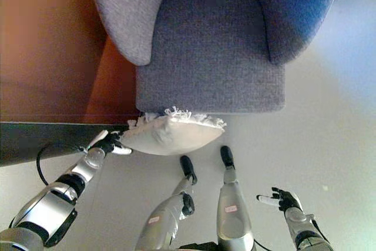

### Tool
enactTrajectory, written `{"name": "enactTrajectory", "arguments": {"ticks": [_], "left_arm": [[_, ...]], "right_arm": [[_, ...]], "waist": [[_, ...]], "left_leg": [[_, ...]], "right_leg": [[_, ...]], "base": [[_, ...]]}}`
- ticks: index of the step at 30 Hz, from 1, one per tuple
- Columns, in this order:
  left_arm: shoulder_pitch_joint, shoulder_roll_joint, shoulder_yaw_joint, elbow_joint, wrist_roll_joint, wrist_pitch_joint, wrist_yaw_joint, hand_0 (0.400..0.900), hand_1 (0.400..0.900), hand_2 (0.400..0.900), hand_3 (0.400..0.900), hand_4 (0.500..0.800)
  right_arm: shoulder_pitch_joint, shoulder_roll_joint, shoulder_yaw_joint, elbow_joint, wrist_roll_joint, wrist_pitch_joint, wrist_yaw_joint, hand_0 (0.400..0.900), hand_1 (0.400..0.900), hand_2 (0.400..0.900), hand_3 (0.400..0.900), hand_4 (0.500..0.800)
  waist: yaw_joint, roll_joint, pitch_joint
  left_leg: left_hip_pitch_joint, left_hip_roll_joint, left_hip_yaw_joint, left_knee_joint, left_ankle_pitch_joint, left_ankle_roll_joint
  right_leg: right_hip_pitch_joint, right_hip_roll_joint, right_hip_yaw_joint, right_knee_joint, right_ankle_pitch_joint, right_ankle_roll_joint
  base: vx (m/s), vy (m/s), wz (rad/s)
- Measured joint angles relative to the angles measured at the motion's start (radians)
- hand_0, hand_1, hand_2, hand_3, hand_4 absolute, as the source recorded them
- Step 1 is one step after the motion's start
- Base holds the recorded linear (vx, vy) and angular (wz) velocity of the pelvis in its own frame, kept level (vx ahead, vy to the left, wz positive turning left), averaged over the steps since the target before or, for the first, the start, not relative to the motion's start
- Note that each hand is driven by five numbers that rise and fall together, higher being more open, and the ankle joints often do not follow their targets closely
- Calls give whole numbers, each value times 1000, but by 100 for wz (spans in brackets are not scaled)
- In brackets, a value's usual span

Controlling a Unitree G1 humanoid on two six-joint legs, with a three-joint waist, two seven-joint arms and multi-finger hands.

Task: Pick up the pillow and put it on the sofa.

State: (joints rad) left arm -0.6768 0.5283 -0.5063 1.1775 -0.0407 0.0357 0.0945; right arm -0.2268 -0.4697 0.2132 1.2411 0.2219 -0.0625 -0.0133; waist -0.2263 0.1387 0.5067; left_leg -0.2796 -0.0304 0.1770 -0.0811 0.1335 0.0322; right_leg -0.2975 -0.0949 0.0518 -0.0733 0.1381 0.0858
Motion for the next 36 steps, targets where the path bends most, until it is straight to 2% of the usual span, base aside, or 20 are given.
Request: {"name": "enactTrajectory", "arguments": {"ticks": [2, 6, 13, 23, 27, 36], "left_arm": [[-24, 0, 0, -2, -19, -18, 0, 900, 900, 900, 900, 800], [-68, -1, -13, -16, -45, -39, 1, 900, 900, 900, 900, 800], [-127, -1, -57, -15, -64, -38, 5, 900, 900, 900, 900, 800], [-186, 1, -58, -17, -164, -34, 7, 900, 900, 900, 900, 800], [-221, 3, -63, -17, -172, -14, 8, 900, 900, 900, 900, 800], [-274, 14, -70, -15, -232, -12, 13, 900, 900, 900, 900, 800]], "right_arm": [[-8, 0, 10, -20, 1, -8, 0, 900, 900, 900, 900, 800], [-25, 1, 27, -33, 8, -14, 0, 900, 900, 900, 900, 800], [-60, 0, 47, -49, 21, -12, 1, 900, 900, 900, 900, 800], [-69, 0, 57, -77, 49, -12, -1, 900, 900, 900, 900, 800], [-70, 0, 58, -105, 60, -13, -3, 900, 900, 900, 900, 800], [-91, 0, 65, -110, 85, -13, -5, 900, 900, 900, 900, 800]], "waist": [[-18, -4, 2], [-23, -5, 3], [-43, -6, 3], [-50, -6, 3], [-49, -6, 3], [-51, -6, 3]], "left_leg": [[-18, -3, 1, 0, 2, 0], [-45, -5, 11, 0, 2, 0], [-113, -8, 17, 0, 11, 5], [-194, -8, 22, 0, 29, 8], [-224, -8, 22, 0, 37, 12], [-298, -9, 22, 0, 58, 11]], "right_leg": [[-18, -3, -1, 1, 1, 2], [-51, -4, 6, 6, 3, 4], [-126, -6, 12, 21, 5, 7], [-225, -4, 19, 54, 8, 11], [-262, -3, 19, 71, 8, 11], [-352, -3, 20, 110, 9, 13]], "base": [[-41, 21, -1], [-9, 6, 0], [-2, 3, 0], [-6, -6, 1], [-6, -15, 1], [-18, -27, 3]]}}
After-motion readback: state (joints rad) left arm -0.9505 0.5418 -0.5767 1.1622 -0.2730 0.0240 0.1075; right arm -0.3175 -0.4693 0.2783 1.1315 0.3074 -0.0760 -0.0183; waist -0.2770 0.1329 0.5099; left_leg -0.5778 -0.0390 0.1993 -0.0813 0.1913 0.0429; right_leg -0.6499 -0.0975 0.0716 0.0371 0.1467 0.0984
